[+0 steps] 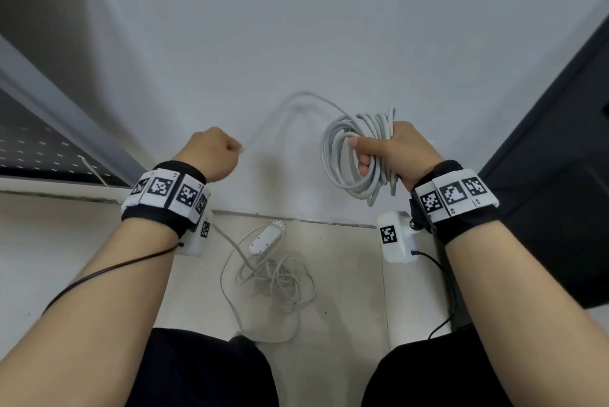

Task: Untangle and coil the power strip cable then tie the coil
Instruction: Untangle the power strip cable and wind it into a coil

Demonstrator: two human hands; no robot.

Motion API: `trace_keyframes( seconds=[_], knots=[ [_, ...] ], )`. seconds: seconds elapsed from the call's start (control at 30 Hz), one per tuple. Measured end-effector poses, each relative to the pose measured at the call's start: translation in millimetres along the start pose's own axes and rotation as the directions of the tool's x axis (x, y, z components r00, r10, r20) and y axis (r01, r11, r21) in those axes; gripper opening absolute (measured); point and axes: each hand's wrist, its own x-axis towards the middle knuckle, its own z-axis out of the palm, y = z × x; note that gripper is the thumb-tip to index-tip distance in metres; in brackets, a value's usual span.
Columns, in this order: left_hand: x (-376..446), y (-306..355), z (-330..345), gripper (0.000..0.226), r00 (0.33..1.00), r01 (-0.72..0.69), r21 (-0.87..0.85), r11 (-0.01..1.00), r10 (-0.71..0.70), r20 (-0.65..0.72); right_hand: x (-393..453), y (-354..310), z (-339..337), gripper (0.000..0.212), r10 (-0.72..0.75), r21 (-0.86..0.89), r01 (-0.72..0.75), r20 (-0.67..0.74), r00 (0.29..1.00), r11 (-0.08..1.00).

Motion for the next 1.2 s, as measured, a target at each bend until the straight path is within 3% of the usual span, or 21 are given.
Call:
trace_keyframes(
  seconds=[0.1, 0.17, 0.27, 0.33, 0.4, 0.53, 0.63, 0.7, 0.8, 0.87, 1.03, 1.13, 1.2],
  knots=[
    [-11, 17, 1, 0.018, 0.955, -0.054, 0.190, 0.980, -0.005, 0.298, 1, 0, 2, 0.032, -0.021, -0.023, 0.020, -0.028, 0.999, 1.000],
    [-20, 31, -1, 0.027, 0.882, -0.164, 0.146, 0.976, 0.079, 0.464, 1, -1, 6, 0.038, -0.030, -0.090, 0.028, -0.016, 0.999, 0.996],
    [-32, 47, -4, 0.028, 0.752, -0.259, -0.147, 0.955, 0.294, 0.590, 0, -2, 14, 0.043, -0.021, -0.185, 0.034, 0.076, 0.997, 0.982],
    [-35, 54, -1, 0.023, 0.681, -0.279, -0.369, 0.886, 0.454, 0.575, -1, -1, 24, 0.046, -0.021, -0.171, 0.049, 0.162, 0.987, 0.984],
    [-37, 60, 3, 0.022, 0.657, -0.310, -0.498, 0.810, 0.561, 0.503, -2, 0, 32, 0.057, -0.016, -0.157, 0.058, 0.257, 0.966, 0.986],
    [-37, 60, 14, 0.023, 0.724, -0.386, -0.549, 0.742, 0.612, 0.318, -12, -1, 46, 0.033, -0.024, -0.168, 0.106, 0.429, 0.903, 0.980],
    [-32, 56, 22, 0.017, 0.828, -0.347, -0.576, 0.740, 0.530, 0.182, -7, 5, 44, 0.015, -0.042, -0.171, 0.127, 0.430, 0.902, 0.977],
    [-31, 56, 25, 0.019, 0.870, -0.333, -0.590, 0.735, 0.482, 0.110, -1, 8, 42, 0.018, -0.057, -0.179, 0.142, 0.413, 0.909, 0.973],
    [-33, 60, 26, 0.014, 0.883, -0.353, -0.602, 0.717, 0.467, 0.039, 2, 11, 39, 0.006, -0.041, -0.144, 0.101, 0.368, 0.929, 0.984],
    [-35, 63, 25, 0.009, 0.877, -0.385, -0.594, 0.706, 0.480, 0.002, 4, 12, 37, 0.021, -0.038, -0.120, 0.083, 0.340, 0.940, 0.989],
    [-34, 63, 29, 0.026, 0.863, -0.423, -0.569, 0.705, 0.506, -0.015, 5, 9, 25, 0.029, 0.012, -0.116, 0.027, 0.327, 0.945, 0.993],
    [-26, 51, 32, 0.027, 0.887, -0.424, -0.548, 0.721, 0.454, -0.089, 4, 6, 17, 0.032, -0.007, -0.085, 0.034, 0.297, 0.955, 0.996],
    [-19, 38, 39, 0.023, 0.913, -0.405, -0.479, 0.778, 0.368, -0.175, 3, 1, 13, 0.018, -0.045, -0.016, 0.051, 0.277, 0.960, 0.999]
  ],
)
